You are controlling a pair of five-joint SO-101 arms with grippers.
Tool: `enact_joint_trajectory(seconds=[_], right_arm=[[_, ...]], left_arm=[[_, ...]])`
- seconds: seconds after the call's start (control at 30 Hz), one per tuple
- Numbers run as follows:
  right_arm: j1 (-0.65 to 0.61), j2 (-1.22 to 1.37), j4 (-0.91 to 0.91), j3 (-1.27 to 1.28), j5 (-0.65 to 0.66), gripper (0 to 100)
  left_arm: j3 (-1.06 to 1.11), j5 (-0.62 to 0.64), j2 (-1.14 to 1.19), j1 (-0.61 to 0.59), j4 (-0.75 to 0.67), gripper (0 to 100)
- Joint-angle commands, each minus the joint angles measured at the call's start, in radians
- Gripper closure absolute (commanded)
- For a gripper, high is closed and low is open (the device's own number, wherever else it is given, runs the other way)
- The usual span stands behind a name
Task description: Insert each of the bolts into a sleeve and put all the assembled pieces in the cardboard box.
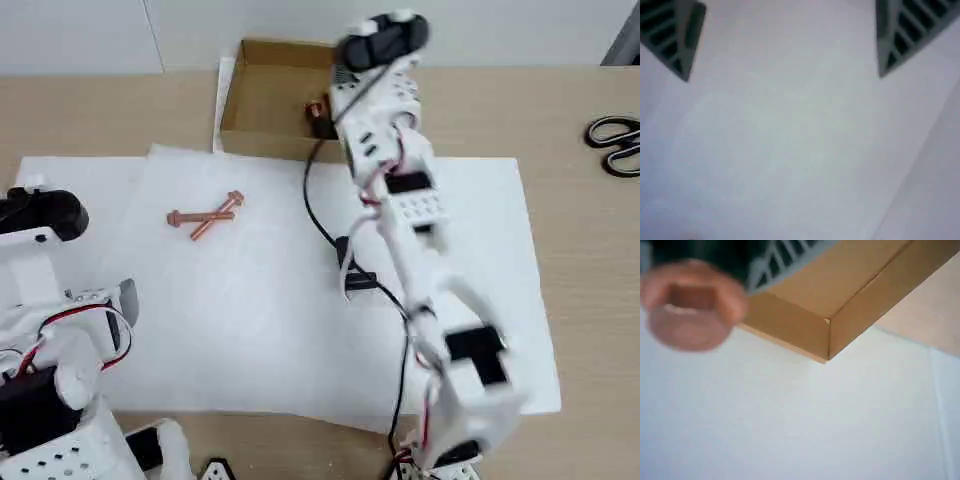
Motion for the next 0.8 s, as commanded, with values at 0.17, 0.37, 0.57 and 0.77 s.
enact_joint_trajectory(seconds=[0.17, 0.37, 0.57, 0.77], right_arm=[[-0.105, 0.39, -0.041, -0.471, 0.012, 99.5], [-0.114, 0.604, -0.036, -0.641, 0.014, 99.2], [-0.111, 0.7, -0.024, -0.7, 0.014, 99.0], [-0.11, 0.699, 0.097, -0.703, 0.011, 89.0]], left_arm=[[-0.038, -0.006, -0.006, -0.003, 0.009, 77], [-0.038, -0.006, -0.006, -0.003, 0.009, 77], [-0.038, -0.006, -0.006, -0.003, 0.009, 77], [-0.038, -0.006, -0.006, -0.003, 0.009, 77]])
